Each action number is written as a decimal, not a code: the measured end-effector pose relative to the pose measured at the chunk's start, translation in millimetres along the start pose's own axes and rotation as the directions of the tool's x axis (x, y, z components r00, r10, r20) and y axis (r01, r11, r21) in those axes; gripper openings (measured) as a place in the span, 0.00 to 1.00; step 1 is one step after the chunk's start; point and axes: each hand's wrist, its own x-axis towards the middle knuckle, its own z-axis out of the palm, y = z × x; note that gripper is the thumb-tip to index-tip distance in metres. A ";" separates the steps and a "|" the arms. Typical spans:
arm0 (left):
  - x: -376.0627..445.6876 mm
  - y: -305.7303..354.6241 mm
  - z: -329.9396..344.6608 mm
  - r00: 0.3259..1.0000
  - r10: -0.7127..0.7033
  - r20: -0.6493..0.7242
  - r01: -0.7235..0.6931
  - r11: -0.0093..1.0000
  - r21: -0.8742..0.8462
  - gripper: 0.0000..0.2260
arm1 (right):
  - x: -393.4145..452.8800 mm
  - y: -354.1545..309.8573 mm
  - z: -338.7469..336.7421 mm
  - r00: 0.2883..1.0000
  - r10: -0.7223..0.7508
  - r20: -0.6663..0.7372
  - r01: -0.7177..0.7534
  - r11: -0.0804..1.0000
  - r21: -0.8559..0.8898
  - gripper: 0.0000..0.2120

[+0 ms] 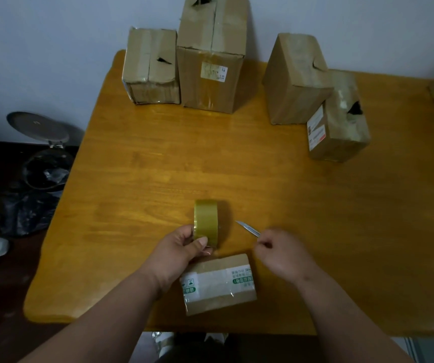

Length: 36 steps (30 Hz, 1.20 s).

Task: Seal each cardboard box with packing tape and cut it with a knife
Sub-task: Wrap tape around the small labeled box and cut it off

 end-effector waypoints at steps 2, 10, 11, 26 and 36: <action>2.0 1.1 -1.4 1.000 -0.005 0.013 0.005 1.000 0.011 0.08 | 7.1 -0.2 0.3 0.978 0.009 -0.209 -0.036 0.991 -0.126 0.08; 2.9 -1.3 -4.5 0.999 0.006 0.035 -0.007 0.999 0.032 0.06 | 19.3 10.4 10.1 0.987 0.045 -0.155 -0.096 0.935 -0.341 0.06; 2.9 -0.6 -4.4 0.999 0.015 0.034 -0.016 0.999 0.045 0.06 | 19.3 11.9 9.5 0.989 0.030 -0.148 -0.079 0.936 -0.342 0.06; -2.6 1.2 2.9 0.999 0.049 -0.013 -0.048 0.997 0.058 0.09 | -31.2 -28.0 -16.0 0.973 -0.221 0.072 0.195 0.944 0.266 0.04; -2.9 -10.4 4.4 0.998 0.024 -0.066 -0.011 0.981 0.193 0.13 | -26.1 -40.8 -19.6 0.954 -0.244 0.175 0.287 0.911 -0.296 0.04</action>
